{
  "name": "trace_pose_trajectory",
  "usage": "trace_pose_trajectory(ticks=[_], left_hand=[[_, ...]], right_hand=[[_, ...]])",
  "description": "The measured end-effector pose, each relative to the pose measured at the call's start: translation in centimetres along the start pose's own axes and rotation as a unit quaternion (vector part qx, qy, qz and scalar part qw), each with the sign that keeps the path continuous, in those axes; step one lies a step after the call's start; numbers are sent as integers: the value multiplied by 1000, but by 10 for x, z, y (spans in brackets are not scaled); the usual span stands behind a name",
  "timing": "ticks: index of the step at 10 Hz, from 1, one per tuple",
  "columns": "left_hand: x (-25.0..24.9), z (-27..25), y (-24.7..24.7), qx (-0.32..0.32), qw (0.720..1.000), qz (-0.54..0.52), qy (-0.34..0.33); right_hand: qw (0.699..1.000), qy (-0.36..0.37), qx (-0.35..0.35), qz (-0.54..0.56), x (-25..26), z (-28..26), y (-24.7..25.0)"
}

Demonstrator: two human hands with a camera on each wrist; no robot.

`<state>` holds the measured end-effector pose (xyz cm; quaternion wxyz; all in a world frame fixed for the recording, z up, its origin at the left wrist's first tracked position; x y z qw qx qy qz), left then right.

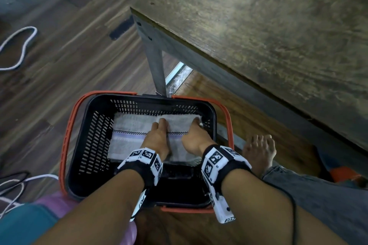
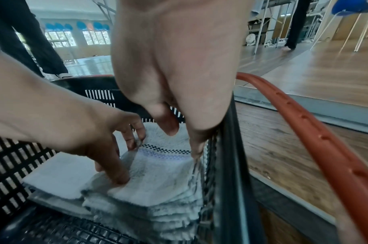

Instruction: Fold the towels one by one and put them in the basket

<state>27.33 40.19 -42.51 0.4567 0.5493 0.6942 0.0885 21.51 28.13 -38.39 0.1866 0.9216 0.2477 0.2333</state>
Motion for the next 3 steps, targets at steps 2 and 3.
trace_pose_trajectory(ticks=[2, 3], left_hand=[[-11, 2, 11, -11, 999, 40, 14], [-34, -4, 28, -36, 998, 35, -38]], right_hand=[[1000, 20, 11, -6, 6, -17, 12], [999, 31, 5, 9, 11, -35, 24]])
Point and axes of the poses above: each hand's wrist, its own z-axis towards the middle knuckle, its own y-axis out of the back of the hand, x = y × z, the point moved 8 cm from there along z, towards the middle knuckle, and after that the axes turned 9 degrees about -z, right-handed, at the moved point
